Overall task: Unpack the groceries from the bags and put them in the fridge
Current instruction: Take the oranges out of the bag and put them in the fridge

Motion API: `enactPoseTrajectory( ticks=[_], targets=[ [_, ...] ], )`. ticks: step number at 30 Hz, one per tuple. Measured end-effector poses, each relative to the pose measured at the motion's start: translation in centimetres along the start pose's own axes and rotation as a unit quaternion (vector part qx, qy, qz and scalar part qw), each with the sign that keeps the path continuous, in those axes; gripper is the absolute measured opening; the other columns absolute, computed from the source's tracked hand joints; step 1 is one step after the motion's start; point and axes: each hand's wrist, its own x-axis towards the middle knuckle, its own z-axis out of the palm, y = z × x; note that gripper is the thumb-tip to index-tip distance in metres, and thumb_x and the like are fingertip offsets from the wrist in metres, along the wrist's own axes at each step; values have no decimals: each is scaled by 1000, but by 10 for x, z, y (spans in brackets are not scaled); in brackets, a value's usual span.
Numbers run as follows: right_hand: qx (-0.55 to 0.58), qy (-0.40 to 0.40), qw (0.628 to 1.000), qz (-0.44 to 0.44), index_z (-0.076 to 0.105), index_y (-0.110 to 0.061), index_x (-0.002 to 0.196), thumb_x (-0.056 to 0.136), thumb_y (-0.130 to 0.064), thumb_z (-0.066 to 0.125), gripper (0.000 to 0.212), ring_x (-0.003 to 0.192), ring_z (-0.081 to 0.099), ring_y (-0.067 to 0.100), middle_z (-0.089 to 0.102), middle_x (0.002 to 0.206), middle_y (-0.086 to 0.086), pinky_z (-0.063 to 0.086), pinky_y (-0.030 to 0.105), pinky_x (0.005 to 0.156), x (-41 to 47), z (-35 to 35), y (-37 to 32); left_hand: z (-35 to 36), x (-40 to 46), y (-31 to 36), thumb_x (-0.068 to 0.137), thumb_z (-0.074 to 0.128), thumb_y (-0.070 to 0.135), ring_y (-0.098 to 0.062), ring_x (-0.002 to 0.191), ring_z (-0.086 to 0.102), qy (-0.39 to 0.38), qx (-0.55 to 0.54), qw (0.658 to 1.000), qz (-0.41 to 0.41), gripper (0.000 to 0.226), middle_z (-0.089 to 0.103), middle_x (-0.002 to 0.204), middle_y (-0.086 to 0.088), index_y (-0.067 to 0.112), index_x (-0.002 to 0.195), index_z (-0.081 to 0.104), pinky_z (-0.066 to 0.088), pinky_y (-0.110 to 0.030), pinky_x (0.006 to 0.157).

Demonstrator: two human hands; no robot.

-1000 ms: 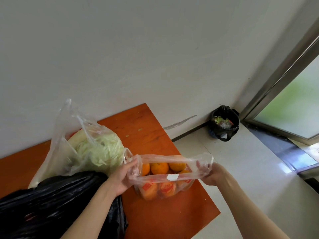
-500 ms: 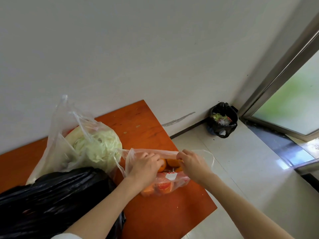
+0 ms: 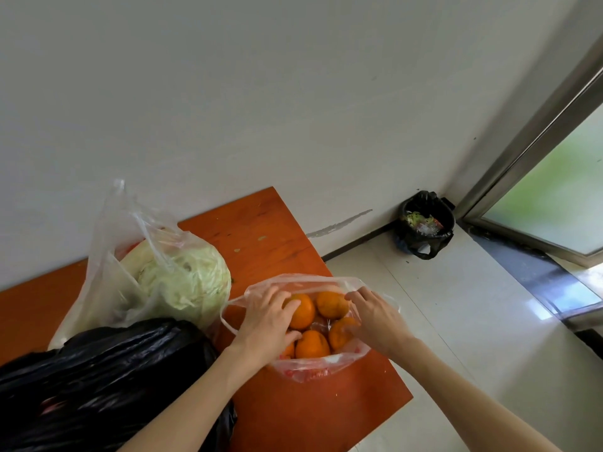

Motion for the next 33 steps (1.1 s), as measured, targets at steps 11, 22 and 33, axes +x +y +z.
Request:
enactPoseTrajectory(
  ticks=[11, 22, 33],
  targets=[
    [57, -78, 994, 51, 27, -22, 139, 74, -41, 70, 81, 127, 34, 23, 37, 141, 2, 36, 35, 104, -11, 44, -3, 36, -1, 35, 85, 56, 45, -27, 119, 42, -161, -47, 986, 16, 63, 41, 133, -2, 27, 139, 28, 29, -38, 100],
    [206, -13, 977, 59, 26, -29, 137, 73, -43, 69, 78, 128, 40, 21, 41, 138, 0, 43, 39, 103, -25, 47, 4, 40, -8, 31, 76, 61, 54, -15, 123, 42, -105, -146, 983, -27, 72, 42, 135, 6, 29, 136, 29, 32, -34, 101],
    [449, 175, 851, 210, 36, -29, 123, 78, -35, 72, 58, 98, 53, 14, 49, 113, -4, 48, 18, 71, -122, 14, -21, -4, -54, 37, 73, 68, 52, -21, 109, 52, 5, -368, 929, -47, 74, 43, 127, 2, 29, 132, 30, 49, -36, 88]
  ],
)
